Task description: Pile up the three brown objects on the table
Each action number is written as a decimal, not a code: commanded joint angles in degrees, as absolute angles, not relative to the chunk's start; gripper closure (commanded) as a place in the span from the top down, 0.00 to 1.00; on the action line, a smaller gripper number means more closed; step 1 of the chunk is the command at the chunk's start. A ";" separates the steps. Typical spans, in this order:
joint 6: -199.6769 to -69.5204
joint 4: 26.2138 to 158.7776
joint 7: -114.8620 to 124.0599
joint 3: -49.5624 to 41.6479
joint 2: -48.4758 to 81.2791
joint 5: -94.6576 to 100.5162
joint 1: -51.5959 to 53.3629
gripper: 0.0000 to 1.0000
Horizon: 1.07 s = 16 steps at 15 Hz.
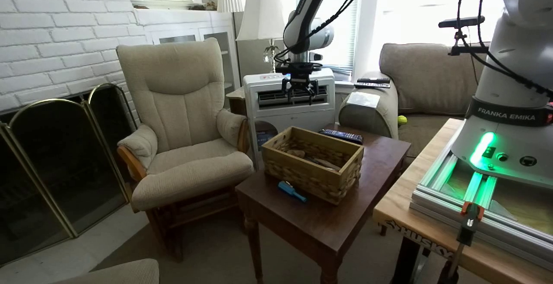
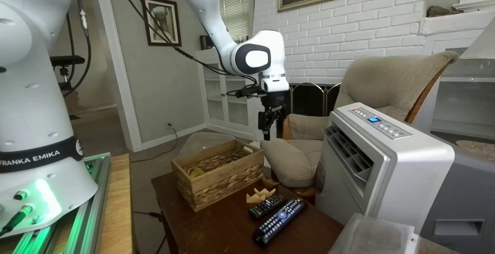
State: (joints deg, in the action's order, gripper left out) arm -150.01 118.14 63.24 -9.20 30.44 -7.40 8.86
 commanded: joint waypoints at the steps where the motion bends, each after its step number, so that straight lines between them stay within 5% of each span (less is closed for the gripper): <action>1: -148.12 112.05 69.28 -11.49 37.08 -5.10 10.14 1.00; 16: -138.84 101.82 66.92 -10.06 50.09 -6.34 8.01 1.00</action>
State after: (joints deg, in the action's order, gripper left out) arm -143.01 105.88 65.81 -10.84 47.46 -6.03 8.88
